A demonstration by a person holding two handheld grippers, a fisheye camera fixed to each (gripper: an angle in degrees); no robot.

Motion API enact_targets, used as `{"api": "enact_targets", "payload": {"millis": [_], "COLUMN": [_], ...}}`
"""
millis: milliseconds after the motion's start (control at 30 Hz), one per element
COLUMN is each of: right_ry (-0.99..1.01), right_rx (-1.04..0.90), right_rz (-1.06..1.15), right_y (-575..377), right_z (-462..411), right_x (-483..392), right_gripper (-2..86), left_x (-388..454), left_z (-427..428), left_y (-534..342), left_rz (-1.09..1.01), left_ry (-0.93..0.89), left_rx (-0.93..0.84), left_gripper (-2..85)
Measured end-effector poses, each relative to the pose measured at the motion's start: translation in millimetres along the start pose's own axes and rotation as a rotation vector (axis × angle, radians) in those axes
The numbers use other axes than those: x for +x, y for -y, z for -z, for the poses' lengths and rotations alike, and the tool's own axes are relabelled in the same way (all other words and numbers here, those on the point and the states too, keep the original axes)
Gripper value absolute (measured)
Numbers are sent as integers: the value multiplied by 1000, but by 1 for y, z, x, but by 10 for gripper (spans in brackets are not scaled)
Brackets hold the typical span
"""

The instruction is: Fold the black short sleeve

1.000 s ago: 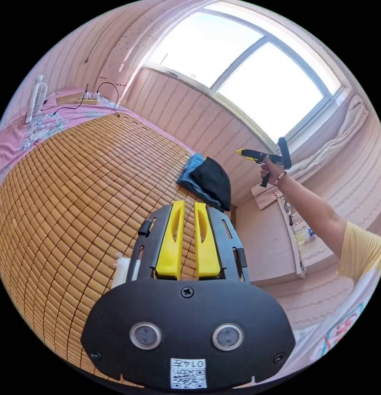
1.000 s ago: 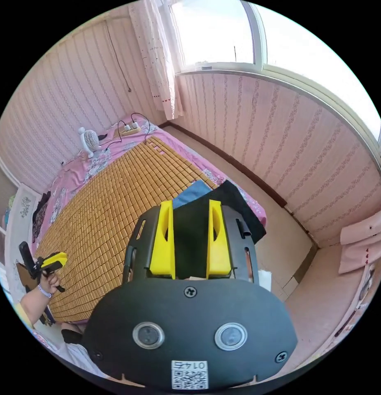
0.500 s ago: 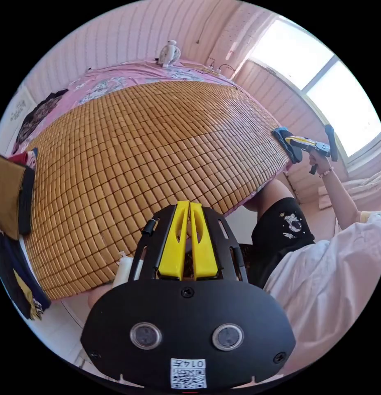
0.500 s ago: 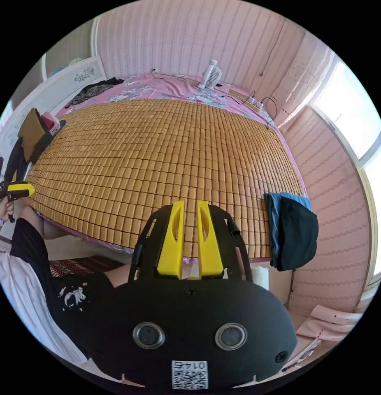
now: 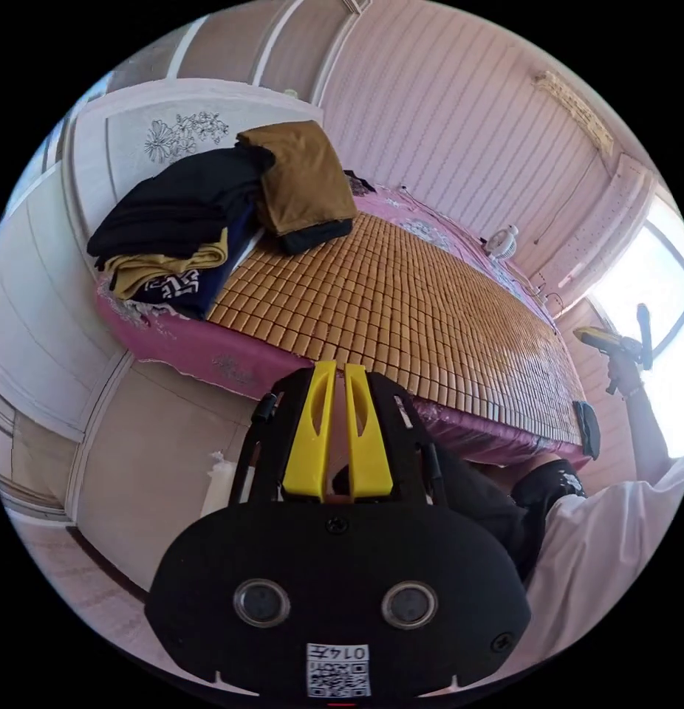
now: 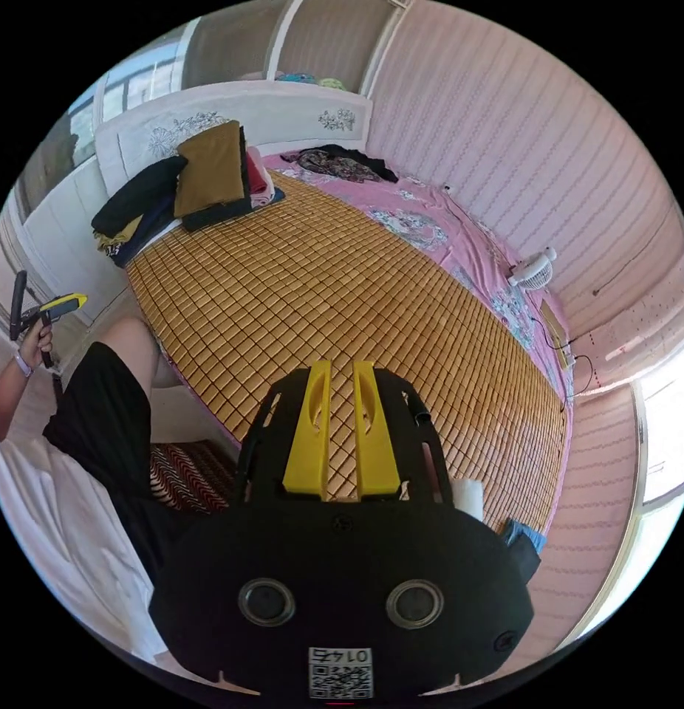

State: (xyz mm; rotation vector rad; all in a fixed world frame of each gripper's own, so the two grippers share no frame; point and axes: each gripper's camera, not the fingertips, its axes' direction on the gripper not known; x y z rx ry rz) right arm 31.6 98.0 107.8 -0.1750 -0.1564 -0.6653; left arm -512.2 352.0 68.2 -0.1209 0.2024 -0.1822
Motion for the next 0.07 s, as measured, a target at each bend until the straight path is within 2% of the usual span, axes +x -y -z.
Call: {"api": "enact_targets", "payload": {"millis": [67], "right_ry": [17], "right_rx": [-4], "right_rz": [91], "right_y": [42], "right_z": [-9], "right_x": [-37], "right_gripper": [56], "left_x": [-18], "left_z": [8], "left_y": [-3], "left_rz": [6], "left_ry": [2], "left_rx": [19], "left_gripper": [20]}}
